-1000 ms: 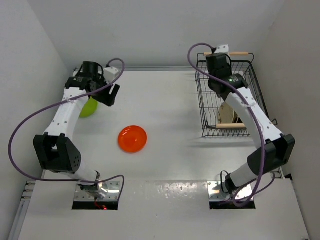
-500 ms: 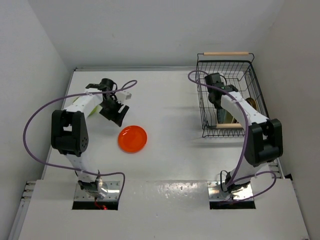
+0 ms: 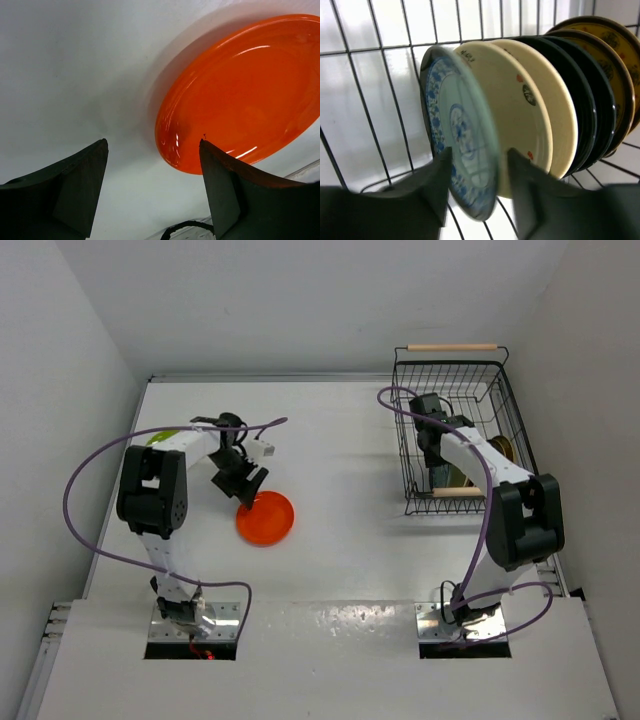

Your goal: Load the plates into the dish rack

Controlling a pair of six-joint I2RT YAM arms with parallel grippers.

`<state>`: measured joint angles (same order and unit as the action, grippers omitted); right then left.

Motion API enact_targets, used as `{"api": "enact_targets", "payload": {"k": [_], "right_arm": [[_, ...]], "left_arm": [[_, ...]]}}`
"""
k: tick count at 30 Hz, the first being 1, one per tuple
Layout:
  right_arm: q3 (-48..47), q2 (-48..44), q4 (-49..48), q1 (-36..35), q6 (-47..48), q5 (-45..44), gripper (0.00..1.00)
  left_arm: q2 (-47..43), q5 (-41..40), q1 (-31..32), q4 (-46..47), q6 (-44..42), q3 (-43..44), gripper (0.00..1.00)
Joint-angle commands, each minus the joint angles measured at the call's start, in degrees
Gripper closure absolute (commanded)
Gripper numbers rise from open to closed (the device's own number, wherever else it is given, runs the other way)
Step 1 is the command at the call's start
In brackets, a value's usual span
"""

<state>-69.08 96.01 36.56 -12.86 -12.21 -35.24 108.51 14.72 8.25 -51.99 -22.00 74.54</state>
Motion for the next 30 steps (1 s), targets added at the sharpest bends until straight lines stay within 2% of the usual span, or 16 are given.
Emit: {"api": "enact_targets", "payload": {"k": [1, 2, 3, 5, 6, 8, 9, 11, 12, 14, 18, 20, 24, 25, 26, 30], "right_arm": [[-1.85, -1.52, 1.23, 0.03, -0.54, 2.11, 0.50], [-2.63, -2.22, 1.32, 0.12, -0.28, 2.11, 0.41], [-3.07, -2.58, 1.67, 0.12, -0.10, 2.11, 0.36], [-4.74, -4.33, 2.20, 0.12, 0.60, 2.11, 0.30], [-5.88, -5.12, 2.81, 0.03, 0.52, 2.28, 0.23], [-7.99, -5.83, 4.04, 0.03, 1.22, 2.37, 0.19], [-9.39, -7.05, 4.66, -0.23, 1.39, 2.55, 0.15], [-12.03, -7.76, 5.36, 0.90, 1.92, 2.81, 0.11], [-12.65, -8.81, 5.72, -0.66, 1.84, 3.33, 0.06], [-13.53, -10.48, 5.98, -1.63, 2.10, 5.08, 0.00], [-13.72, -13.47, 4.85, -6.54, 2.54, 12.11, 0.00], [-11.70, -15.93, 1.95, -9.63, 1.67, 21.86, 0.00], [-5.11, -18.40, -10.34, -16.04, -2.72, 42.57, 0.00], [-1.01, -18.40, -13.06, -19.19, -3.43, 45.15, 0.00], [0.25, -18.31, -20.75, -20.26, -5.79, 48.74, 0.00], [1.68, -12.96, -27.58, -25.01, -11.60, 50.54, 0.00]], "left_arm": [[1.35, 0.05, 0.89, 1.27, -0.76, -0.10, 0.22], [2.22, 0.05, 0.89, 1.27, -0.76, -0.10, 0.24], [2.84, 0.04, 0.89, 1.27, -0.76, -0.10, 0.29], [2.85, 1.88, 0.89, 0.49, -1.46, -0.10, 0.35], [2.85, 2.85, 0.89, -0.04, -2.25, -0.62, 0.43], [3.37, 5.05, 0.89, -1.52, -2.79, -0.63, 0.53], [3.38, 5.66, 0.89, -2.15, -3.66, -0.63, 0.66], [3.38, 6.98, 0.89, -3.90, -4.37, -0.63, 0.84], [3.38, 6.99, 0.89, -3.91, -4.37, -0.63, 1.00], [3.38, 7.68, 0.89, -5.14, -4.37, -0.10, 1.00], [0.13, 12.95, 0.89, -7.42, -4.89, 5.41, 1.00], [-1.72, 18.64, 0.89, -8.83, -5.42, 8.32, 1.00], [-4.17, 29.29, 1.50, -13.56, -6.73, 15.71, 1.00], [-4.70, 31.49, 2.29, -14.45, -7.35, 18.07, 1.00], [-5.23, 33.25, 2.99, -15.33, -9.36, 19.05, 1.00], [-9.10, 40.98, 3.53, -19.02, -14.64, 22.39, 1.00]]}}
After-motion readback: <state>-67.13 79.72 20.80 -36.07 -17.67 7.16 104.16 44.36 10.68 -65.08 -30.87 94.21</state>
